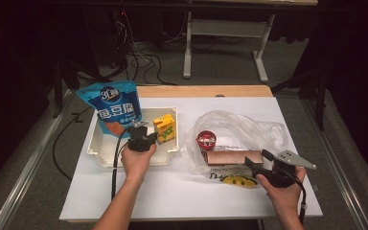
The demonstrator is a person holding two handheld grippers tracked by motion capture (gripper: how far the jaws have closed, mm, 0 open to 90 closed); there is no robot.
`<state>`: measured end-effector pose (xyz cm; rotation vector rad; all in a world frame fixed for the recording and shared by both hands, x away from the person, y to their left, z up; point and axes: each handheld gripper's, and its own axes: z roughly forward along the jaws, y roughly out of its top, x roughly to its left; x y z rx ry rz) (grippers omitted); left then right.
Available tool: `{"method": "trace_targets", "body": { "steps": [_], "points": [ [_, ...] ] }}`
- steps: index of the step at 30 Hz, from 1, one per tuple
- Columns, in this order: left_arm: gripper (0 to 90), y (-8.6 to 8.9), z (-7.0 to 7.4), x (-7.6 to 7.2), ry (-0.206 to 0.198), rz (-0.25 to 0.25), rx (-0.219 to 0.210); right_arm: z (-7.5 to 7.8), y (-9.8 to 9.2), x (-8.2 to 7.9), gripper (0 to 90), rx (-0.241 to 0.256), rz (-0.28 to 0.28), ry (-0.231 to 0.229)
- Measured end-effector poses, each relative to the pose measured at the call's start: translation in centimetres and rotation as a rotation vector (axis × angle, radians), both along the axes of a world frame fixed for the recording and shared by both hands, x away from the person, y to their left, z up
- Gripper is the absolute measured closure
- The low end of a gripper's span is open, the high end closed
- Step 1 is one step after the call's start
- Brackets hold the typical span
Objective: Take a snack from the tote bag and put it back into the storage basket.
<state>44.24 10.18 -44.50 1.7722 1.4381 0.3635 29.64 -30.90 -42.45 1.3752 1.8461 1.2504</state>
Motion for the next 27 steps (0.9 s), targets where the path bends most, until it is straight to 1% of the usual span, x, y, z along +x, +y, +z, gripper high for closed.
{"method": "trace_targets", "body": {
  "steps": [4,6,8,9,11,12,14,16,17,18,19,20,22,25,27],
  "points": [
    [90.0,0.3,-0.5,0.6,0.018,0.014,-0.033,-0.1,0.1,0.1,25.4,-0.003,0.001,0.002],
    [90.0,0.3,-0.6,0.6,0.018,0.016,-0.035,-0.1,0.2,0.1,25.4,-0.005,0.005,0.001],
    [89.7,0.5,-0.4,0.2,0.005,0.010,-0.036,-0.1,0.2,0.0,25.3,-0.007,0.007,0.001],
    [89.4,0.6,-0.4,-0.1,-0.001,0.003,-0.034,0.0,0.2,0.0,25.4,-0.003,0.005,0.002],
    [89.4,0.8,-0.2,-0.9,-0.016,-0.011,-0.014,-0.1,0.1,0.0,25.4,0.000,0.003,0.002],
    [89.5,0.9,-0.2,-1.3,-0.021,-0.013,-0.016,-0.1,0.0,0.0,25.5,0.002,-0.001,0.003],
    [89.6,0.9,-0.3,-1.8,-0.017,-0.047,-0.012,-0.1,-0.2,0.1,25.6,0.005,-0.004,0.005],
    [89.5,0.5,-0.5,-1.9,-0.007,-0.086,0.015,-0.2,-0.2,0.2,25.8,0.011,-0.008,0.010],
    [89.2,0.1,-0.6,-1.7,0.004,-0.109,0.020,-0.2,-0.2,0.2,25.8,0.012,-0.008,0.012],
    [88.2,0.0,-0.7,-1.5,0.007,-0.113,0.022,-0.2,-0.1,0.2,25.8,0.015,-0.011,0.017],
    [88.0,0.0,-0.7,-1.5,0.007,-0.113,0.022,-0.2,-0.1,0.2,25.8,0.009,-0.006,0.012],
    [88.0,-0.3,-0.8,-1.1,0.031,-0.122,0.022,-0.2,-0.1,0.2,25.8,0.009,-0.006,0.012],
    [88.6,-1.0,-1.0,-0.2,0.054,-0.121,0.015,-0.1,0.0,0.1,25.9,0.002,-0.006,0.006],
    [89.0,-1.3,-1.0,0.1,0.054,-0.123,0.002,-0.1,0.0,0.0,25.9,0.001,-0.011,0.005],
    [89.0,-1.7,-1.2,0.5,0.056,-0.125,0.019,-0.1,-0.2,0.1,26.0,0.000,-0.011,0.005]
  ]
}}
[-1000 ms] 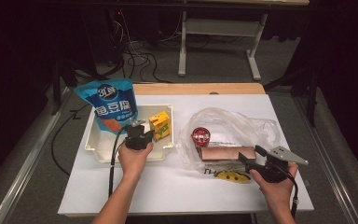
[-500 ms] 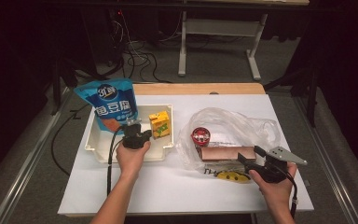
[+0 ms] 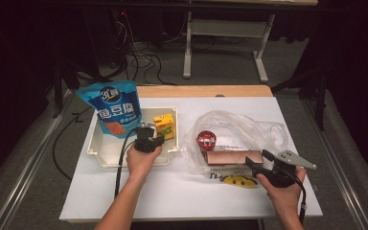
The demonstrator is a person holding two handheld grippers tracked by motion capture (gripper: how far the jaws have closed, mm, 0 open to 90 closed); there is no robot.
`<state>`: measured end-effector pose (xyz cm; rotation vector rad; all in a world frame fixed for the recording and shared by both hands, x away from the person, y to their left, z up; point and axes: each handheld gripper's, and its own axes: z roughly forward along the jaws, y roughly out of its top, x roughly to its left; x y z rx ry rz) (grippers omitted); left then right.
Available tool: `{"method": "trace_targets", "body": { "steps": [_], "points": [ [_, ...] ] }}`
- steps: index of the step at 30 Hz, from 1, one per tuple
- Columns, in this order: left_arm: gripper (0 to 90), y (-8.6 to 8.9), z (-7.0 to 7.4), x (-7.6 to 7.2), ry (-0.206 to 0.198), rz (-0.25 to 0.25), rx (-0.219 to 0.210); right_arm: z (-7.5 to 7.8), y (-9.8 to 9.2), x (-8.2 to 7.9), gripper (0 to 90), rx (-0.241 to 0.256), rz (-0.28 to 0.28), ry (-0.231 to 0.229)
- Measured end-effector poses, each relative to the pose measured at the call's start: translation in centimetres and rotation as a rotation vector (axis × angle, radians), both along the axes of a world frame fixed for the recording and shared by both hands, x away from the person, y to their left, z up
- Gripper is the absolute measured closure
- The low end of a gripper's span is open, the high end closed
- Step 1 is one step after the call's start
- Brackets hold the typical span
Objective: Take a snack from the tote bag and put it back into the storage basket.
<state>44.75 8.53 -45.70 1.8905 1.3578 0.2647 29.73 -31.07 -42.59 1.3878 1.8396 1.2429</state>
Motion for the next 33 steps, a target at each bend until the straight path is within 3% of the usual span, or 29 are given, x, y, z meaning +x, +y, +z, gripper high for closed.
{"method": "trace_targets", "body": {
  "steps": [8,17,21,30,33],
  "points": [
    [89.5,0.0,0.0,1.2,0.010,0.033,0.002,0.0,-0.1,0.0,26.2,0.005,-0.004,0.009],
    [88.8,-0.1,-0.5,2.2,0.035,0.058,-0.032,-0.1,0.0,0.0,26.3,-0.001,0.001,0.006],
    [88.4,-1.2,-0.1,2.4,0.003,-0.003,0.022,-0.2,0.2,0.1,26.4,0.002,0.001,0.012],
    [89.8,-1.4,-0.6,3.1,0.026,0.064,-0.002,-0.3,0.1,0.0,26.5,-0.001,0.000,0.014],
    [89.8,-1.8,-0.5,3.3,0.012,0.045,0.033,-0.4,0.2,0.1,26.5,-0.003,0.003,0.016]
  ]
}}
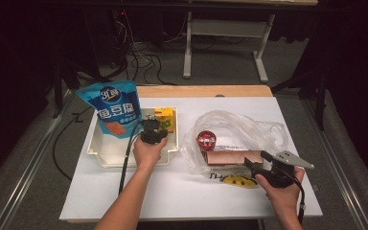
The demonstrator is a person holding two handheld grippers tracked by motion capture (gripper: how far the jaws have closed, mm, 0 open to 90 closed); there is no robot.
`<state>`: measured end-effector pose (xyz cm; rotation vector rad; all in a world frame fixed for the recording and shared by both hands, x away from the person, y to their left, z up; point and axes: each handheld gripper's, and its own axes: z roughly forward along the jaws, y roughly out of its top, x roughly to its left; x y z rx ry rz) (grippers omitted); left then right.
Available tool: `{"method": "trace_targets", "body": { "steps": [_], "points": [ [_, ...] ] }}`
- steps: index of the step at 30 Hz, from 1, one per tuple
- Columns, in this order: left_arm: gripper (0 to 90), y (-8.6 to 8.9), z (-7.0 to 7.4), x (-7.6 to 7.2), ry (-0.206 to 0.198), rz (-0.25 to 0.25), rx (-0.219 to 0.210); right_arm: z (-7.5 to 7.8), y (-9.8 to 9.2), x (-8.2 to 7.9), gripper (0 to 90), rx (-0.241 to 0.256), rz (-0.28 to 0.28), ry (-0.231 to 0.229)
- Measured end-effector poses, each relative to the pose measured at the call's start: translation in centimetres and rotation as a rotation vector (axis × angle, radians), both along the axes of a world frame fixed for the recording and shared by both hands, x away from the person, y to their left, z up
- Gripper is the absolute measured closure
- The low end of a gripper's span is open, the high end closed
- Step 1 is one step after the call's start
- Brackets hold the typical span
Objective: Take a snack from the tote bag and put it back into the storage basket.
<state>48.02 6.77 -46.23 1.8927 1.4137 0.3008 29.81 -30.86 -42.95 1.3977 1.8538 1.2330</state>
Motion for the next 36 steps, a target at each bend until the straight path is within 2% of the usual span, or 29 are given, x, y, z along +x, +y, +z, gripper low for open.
{"method": "trace_targets", "body": {
  "steps": [5,7,9,10,11,12,13,14,15,17,18,19,20,21,24,26,30,32,33,35,36],
  "points": [
    [89.8,-0.1,0.0,0.1,0.003,0.012,-0.008,0.0,0.0,0.0,26.5,-0.002,-0.001,0.002],
    [86.5,-0.1,0.0,0.0,-0.003,0.002,-0.013,0.0,0.0,0.0,26.6,-0.003,0.000,0.000],
    [84.7,-0.1,0.5,-0.6,-0.027,-0.016,-0.025,0.0,0.0,0.0,26.6,-0.003,0.004,-0.001],
    [83.8,0.1,1.1,-1.1,-0.053,-0.033,-0.025,0.1,0.3,-0.1,26.6,-0.005,0.008,-0.003],
    [83.7,0.1,1.1,-1.1,-0.053,-0.033,-0.025,0.1,0.3,-0.1,26.6,-0.005,0.008,-0.003],
    [82.0,0.5,1.8,-2.0,-0.092,-0.047,-0.031,0.1,0.6,0.0,26.7,-0.010,0.019,-0.006],
    [80.7,0.5,1.8,-2.0,-0.092,-0.047,-0.031,0.1,0.6,0.0,26.7,-0.010,0.019,-0.006],
    [77.8,1.1,2.2,-2.8,-0.142,-0.066,-0.074,0.2,1.1,0.1,26.7,-0.010,0.034,-0.006],
    [74.5,1.1,2.2,-2.8,-0.142,-0.066,-0.074,0.2,1.1,0.1,26.7,-0.010,0.034,-0.006],
    [71.1,2.1,2.4,-3.9,-0.191,-0.069,-0.070,0.3,1.6,0.2,26.6,-0.013,0.047,-0.001],
    [65.7,2.7,2.5,-4.4,-0.197,-0.067,-0.094,0.6,2.0,0.3,26.6,-0.012,0.058,-0.006],
    [65.7,3.2,2.5,-4.8,-0.197,-0.066,-0.127,0.6,2.0,0.3,26.6,-0.012,0.058,-0.006],
    [61.3,4.0,2.6,-5.6,-0.209,-0.069,-0.150,0.8,2.5,0.5,26.7,-0.011,0.064,-0.008],
    [58.9,4.0,2.6,-5.6,-0.209,-0.069,-0.150,0.8,2.5,0.5,26.7,-0.011,0.064,-0.008],
    [55.4,5.3,3.0,-7.4,-0.240,-0.090,-0.137,1.2,3.4,1.2,27.1,-0.026,0.080,-0.009],
    [53.7,5.7,3.1,-7.9,-0.248,-0.096,-0.137,1.3,3.6,1.4,27.1,-0.030,0.084,-0.009],
    [43.2,6.3,3.3,-9.2,-0.281,-0.114,-0.131,1.4,4.5,2.1,27.5,-0.041,0.094,0.002],
    [33.0,6.5,3.3,-9.7,-0.282,-0.121,-0.145,1.3,5.3,2.8,27.3,-0.050,0.107,0.028],
    [33.0,6.6,3.4,-9.9,-0.282,-0.129,-0.149,1.3,5.3,2.8,27.3,-0.050,0.107,0.028],
    [32.3,6.8,3.9,-10.5,-0.307,-0.156,-0.128,1.2,5.7,3.3,27.2,-0.055,0.108,0.042],
    [30.8,6.9,4.0,-10.7,-0.311,-0.159,-0.136,1.2,5.9,3.5,27.3,-0.057,0.108,0.045]
  ]
}}
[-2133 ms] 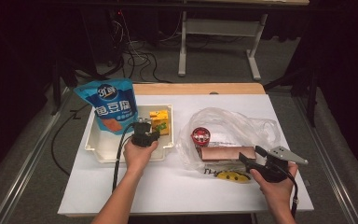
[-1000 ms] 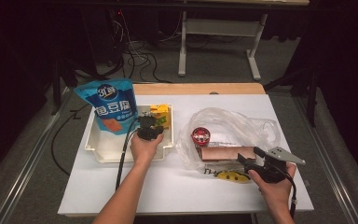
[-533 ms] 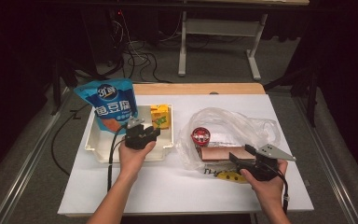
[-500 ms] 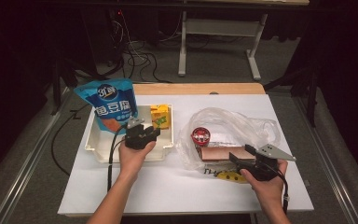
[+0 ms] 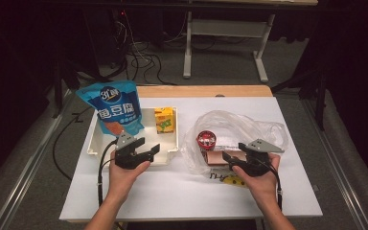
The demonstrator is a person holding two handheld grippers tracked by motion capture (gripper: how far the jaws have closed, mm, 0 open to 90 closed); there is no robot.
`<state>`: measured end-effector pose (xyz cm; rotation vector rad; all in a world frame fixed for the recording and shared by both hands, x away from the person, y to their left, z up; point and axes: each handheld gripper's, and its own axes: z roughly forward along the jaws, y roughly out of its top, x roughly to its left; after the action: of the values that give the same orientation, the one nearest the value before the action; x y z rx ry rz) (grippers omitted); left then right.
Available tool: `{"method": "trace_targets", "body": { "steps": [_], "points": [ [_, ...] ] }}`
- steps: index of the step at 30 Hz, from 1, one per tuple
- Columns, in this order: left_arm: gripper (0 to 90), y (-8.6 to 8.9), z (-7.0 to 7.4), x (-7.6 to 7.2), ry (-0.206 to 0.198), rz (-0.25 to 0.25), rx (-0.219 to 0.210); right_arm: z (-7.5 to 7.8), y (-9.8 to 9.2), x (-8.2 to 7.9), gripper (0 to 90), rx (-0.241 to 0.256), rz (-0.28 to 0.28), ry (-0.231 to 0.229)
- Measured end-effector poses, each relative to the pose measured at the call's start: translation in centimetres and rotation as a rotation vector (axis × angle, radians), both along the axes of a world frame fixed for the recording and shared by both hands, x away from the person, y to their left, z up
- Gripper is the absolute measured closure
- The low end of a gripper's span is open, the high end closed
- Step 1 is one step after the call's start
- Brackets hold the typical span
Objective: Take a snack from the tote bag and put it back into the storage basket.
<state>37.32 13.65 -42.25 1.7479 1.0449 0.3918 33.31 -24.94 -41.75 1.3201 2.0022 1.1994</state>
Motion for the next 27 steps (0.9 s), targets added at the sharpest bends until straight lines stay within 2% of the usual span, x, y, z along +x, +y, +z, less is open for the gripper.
{"method": "trace_targets", "body": {
  "steps": [4,7,8,12,14,17,19,21,24,27],
  "points": [
    [23.2,0.7,0.6,-1.2,-0.008,-0.015,-0.035,0.0,0.4,0.7,27.0,0.005,0.001,0.011],
    [14.3,1.0,0.9,-1.9,-0.023,-0.020,-0.010,0.1,0.7,1.2,26.6,-0.009,-0.001,0.019],
    [8.9,1.4,1.2,-2.2,-0.026,-0.026,-0.013,0.2,0.8,1.5,26.3,-0.010,-0.008,0.025],
    [0.3,1.9,1.2,-2.7,-0.033,-0.033,-0.005,0.3,1.4,2.1,25.3,-0.020,-0.003,0.032],
    [0.0,2.4,1.1,-2.8,-0.037,-0.025,-0.009,0.3,1.5,2.3,25.0,-0.016,-0.001,0.038],
    [0.3,3.1,0.9,-2.5,-0.010,-0.012,-0.056,0.3,1.9,2.7,24.7,-0.012,-0.008,0.042],
    [0.3,3.4,0.7,-2.5,-0.009,-0.031,-0.082,0.3,2.4,3.0,24.2,-0.014,-0.003,0.049],
    [0.3,3.6,0.5,-2.6,-0.010,-0.034,-0.060,0.2,3.0,3.6,23.6,-0.035,0.009,0.058],
    [1.2,3.8,0.3,-2.6,0.005,-0.028,-0.084,0.1,3.6,4.1,23.1,-0.022,0.010,0.079],
    [2.2,3.9,0.2,-2.7,0.001,-0.021,-0.066,0.1,4.3,4.4,22.9,-0.026,0.022,0.086]
  ]
}}
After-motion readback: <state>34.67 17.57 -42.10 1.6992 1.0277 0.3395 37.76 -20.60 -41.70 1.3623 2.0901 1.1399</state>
